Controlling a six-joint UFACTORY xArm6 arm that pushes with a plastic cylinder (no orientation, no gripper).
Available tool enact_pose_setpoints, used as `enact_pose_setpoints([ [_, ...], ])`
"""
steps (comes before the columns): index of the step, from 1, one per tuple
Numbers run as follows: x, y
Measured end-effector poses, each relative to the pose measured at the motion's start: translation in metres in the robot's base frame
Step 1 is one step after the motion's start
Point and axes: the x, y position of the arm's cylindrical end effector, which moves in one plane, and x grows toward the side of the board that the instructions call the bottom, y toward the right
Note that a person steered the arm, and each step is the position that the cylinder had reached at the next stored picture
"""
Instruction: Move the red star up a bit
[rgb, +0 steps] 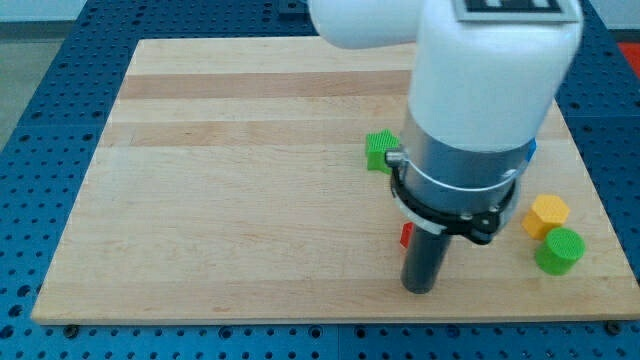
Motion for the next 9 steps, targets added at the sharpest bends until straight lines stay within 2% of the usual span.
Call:
enact_pose_setpoints([
  [4, -0.030, 0.008],
  [6, -0.036, 0.041],
  [9, -0.059, 0.020],
])
